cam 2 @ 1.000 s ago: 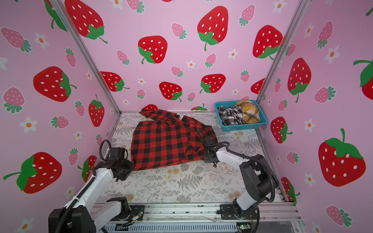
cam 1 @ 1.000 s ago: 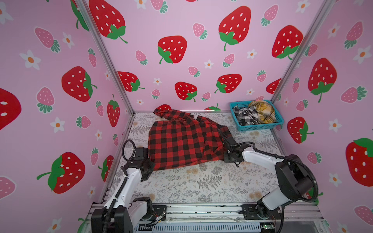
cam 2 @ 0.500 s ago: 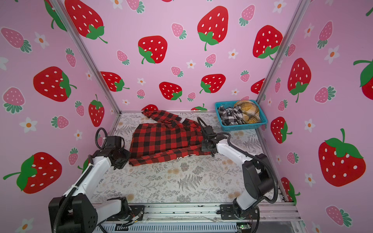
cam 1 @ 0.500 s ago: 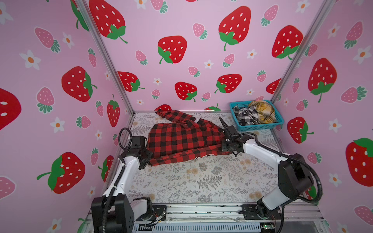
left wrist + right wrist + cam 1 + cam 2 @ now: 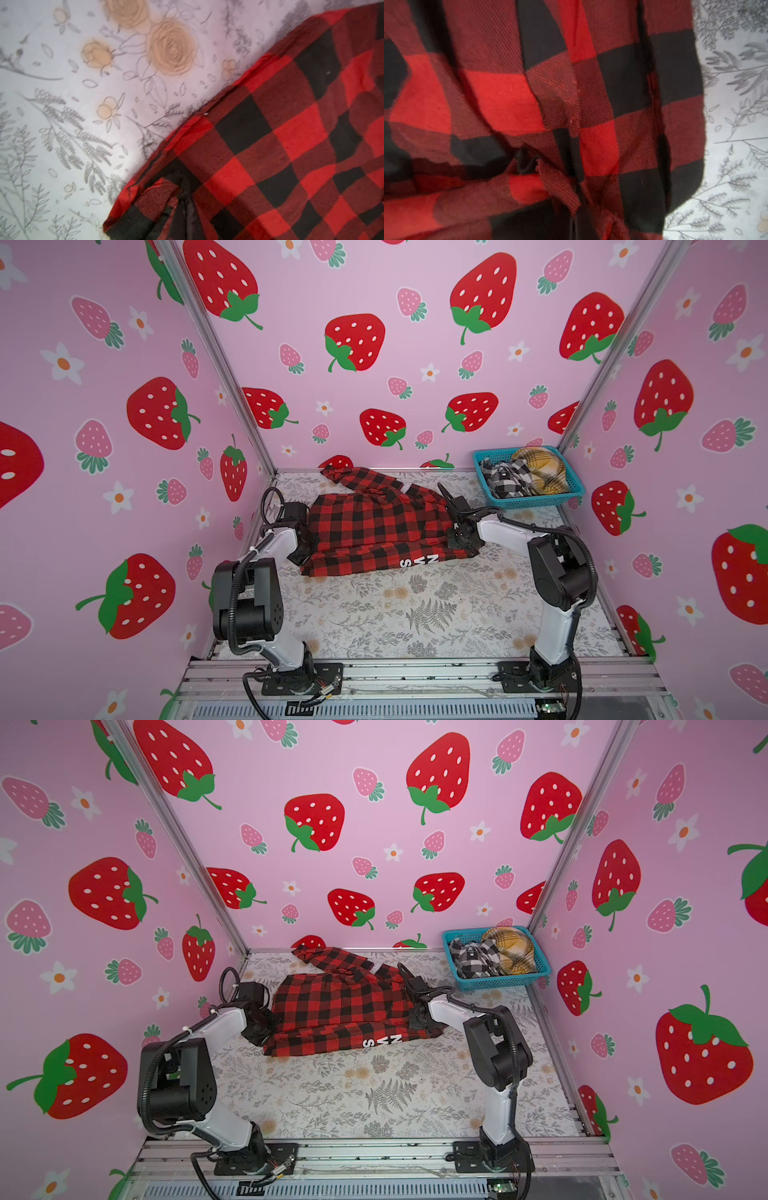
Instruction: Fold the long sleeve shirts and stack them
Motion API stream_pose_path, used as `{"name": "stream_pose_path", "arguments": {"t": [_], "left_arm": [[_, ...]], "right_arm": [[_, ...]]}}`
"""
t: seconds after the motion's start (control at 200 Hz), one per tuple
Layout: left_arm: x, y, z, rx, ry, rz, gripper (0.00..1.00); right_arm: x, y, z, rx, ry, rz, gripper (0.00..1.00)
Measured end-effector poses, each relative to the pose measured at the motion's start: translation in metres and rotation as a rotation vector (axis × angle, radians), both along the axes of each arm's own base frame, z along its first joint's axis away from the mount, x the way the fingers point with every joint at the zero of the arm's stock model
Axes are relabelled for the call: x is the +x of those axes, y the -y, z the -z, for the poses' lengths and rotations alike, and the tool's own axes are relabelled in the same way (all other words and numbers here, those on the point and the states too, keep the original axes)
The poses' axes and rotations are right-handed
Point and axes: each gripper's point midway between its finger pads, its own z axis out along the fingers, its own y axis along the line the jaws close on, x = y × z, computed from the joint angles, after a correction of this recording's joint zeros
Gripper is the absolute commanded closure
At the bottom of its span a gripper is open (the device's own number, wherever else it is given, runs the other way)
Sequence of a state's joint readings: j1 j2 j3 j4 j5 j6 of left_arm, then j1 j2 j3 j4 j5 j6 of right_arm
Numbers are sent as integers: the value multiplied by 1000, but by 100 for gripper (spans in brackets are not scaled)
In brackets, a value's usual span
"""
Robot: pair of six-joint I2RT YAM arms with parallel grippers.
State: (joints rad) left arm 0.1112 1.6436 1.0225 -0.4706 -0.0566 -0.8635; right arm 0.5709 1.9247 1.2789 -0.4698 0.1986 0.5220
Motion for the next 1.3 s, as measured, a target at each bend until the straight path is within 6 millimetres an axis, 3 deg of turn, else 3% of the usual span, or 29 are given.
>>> {"name": "stream_pose_path", "arguments": {"t": [0.05,0.08,0.14,0.195,0.275,0.355,0.445,0.545,0.605,0.675,0.79,0.896,0.976,1.146,1.301], "left_arm": [[9,0,-3,-2,16,6,100],[14,0,-5,-2,27,10,99],[20,0,-6,-2,31,22,61],[23,-1,-7,1,21,27,45],[24,-3,-9,1,17,21,37],[17,-3,-17,2,16,16,37],[6,3,-36,16,54,23,45],[-2,24,-51,0,107,67,69],[-6,37,-48,-25,120,92,86],[-17,44,-30,-51,80,105,100],[-31,48,5,-83,-25,113,100],[-35,50,25,-96,-89,128,100],[-37,50,31,-98,-108,137,100],[-38,45,35,-94,-122,142,100],[-39,39,36,-89,-126,141,100]], "right_arm": [[0,0,0,1,-1,-1,100],[-1,0,1,2,-3,-1,87],[-3,1,2,1,-8,-4,60],[-4,3,0,0,-6,-2,42],[-5,6,-11,-6,17,-12,26],[-2,7,-38,14,80,-9,21],[10,4,-73,41,166,-6,24],[37,-9,-102,69,245,-1,32],[57,-18,-106,76,274,3,35],[75,-24,-98,73,284,13,39],[94,-26,-68,70,246,31,47],[108,-23,-44,95,201,53,51],[117,-22,-34,133,173,65,58],[121,-22,-22,205,130,69,60],[115,-29,-13,258,103,64,79]]}}
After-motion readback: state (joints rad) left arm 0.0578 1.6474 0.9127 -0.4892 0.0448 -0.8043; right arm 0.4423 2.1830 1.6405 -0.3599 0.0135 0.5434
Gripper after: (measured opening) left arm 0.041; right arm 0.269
